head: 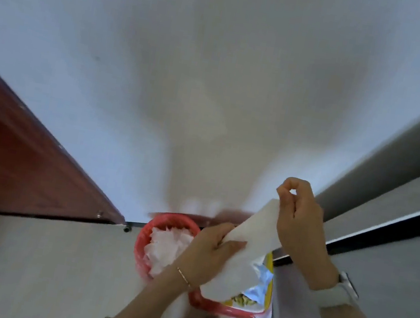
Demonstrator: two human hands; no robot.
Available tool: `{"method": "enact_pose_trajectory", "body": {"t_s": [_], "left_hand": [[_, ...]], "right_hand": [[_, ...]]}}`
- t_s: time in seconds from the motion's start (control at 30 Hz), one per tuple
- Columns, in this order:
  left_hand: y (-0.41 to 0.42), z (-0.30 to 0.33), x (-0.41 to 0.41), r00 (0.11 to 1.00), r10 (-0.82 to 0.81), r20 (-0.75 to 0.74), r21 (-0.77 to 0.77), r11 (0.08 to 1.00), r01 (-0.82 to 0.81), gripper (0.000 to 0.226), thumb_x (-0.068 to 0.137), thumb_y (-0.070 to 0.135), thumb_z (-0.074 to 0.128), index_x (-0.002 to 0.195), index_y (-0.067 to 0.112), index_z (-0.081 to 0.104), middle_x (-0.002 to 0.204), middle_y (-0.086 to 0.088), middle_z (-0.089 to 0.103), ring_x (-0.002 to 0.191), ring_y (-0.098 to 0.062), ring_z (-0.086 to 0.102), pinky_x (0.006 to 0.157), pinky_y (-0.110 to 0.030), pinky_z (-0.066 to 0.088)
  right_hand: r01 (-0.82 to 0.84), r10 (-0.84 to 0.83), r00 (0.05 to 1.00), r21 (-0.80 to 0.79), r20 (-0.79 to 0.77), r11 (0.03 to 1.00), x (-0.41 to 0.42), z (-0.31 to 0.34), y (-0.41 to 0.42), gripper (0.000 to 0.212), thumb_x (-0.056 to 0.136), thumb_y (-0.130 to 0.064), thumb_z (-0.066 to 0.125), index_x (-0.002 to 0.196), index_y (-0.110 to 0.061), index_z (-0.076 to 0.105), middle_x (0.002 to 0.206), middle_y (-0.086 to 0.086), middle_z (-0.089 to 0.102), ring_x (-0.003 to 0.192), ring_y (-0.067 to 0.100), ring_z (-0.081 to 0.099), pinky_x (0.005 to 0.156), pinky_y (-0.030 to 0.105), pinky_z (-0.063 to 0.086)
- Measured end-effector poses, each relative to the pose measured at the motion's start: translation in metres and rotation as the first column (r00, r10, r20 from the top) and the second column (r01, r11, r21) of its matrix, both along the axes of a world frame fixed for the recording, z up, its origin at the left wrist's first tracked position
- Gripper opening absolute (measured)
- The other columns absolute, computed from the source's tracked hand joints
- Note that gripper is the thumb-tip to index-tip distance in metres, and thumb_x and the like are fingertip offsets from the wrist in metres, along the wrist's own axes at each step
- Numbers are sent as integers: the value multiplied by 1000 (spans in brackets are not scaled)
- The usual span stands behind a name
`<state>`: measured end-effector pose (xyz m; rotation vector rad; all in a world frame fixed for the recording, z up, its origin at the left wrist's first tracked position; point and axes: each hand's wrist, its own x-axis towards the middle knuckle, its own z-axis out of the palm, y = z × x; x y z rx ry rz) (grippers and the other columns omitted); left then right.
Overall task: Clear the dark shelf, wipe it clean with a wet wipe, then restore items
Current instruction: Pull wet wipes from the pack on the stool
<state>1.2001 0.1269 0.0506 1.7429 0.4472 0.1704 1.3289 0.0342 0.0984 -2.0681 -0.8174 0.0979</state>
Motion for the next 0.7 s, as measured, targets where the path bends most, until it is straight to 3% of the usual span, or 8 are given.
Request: {"method": "enact_pose_trajectory", "body": {"t_s": [0.1,0.23,0.37,0.47,0.53,0.6,0.7], "left_hand": [[24,8,-50,995,90,-43,96,992,-86,28,79,44,48,65,20,48,57,10,44,53,0,39,55,-16,32],[59,22,-149,974,213,-74,158,967,-199,30,88,34,48,59,24,45,56,10,41,52,1,39,54,-16,31],[85,37,-274,912,403,-76,139,910,-390,39,92,17,51,56,29,41,49,13,44,50,3,38,53,-15,30],[101,38,-367,777,623,-89,64,782,-620,36,92,13,51,58,21,42,56,10,40,52,-2,33,51,-17,30],[107,36,-435,590,802,-99,21,594,-804,36,92,14,49,57,16,40,58,5,37,53,-6,32,48,-17,29],[105,36,-491,401,909,-113,-1,404,-915,39,92,13,49,55,17,38,54,7,35,50,-6,31,47,-18,29],[94,38,-573,228,961,-155,-87,217,-972,33,92,15,49,59,13,45,56,5,38,54,-9,33,49,-20,28]], "right_hand": [[-52,52,999,-9,-7,999,-21,5,31,6,96,-14,41,91,-16,42,46,-3,40,38,13,36,42,23,27],[-153,153,988,-7,-8,988,-87,5,87,6,96,-12,40,92,-15,44,52,14,48,44,31,41,47,38,34],[-284,285,958,21,-18,958,-191,-2,148,7,96,-10,39,92,-10,46,45,-4,36,36,14,31,49,34,32],[-293,307,924,96,-230,951,-293,-14,191,5,96,-9,38,94,-11,42,62,-6,43,53,9,40,53,22,34],[-346,347,799,97,-490,933,-370,-35,214,12,98,-14,38,109,-11,38,75,-6,45,66,9,45,68,19,38],[-489,397,652,42,-645,871,-438,-52,222,27,98,-20,39,122,-9,36,86,-2,48,78,14,50,82,34,40],[-731,443,311,86,-841,677,-542,-49,216,24,98,-30,34,117,-17,41,95,2,55,88,20,57,82,36,43]]}}
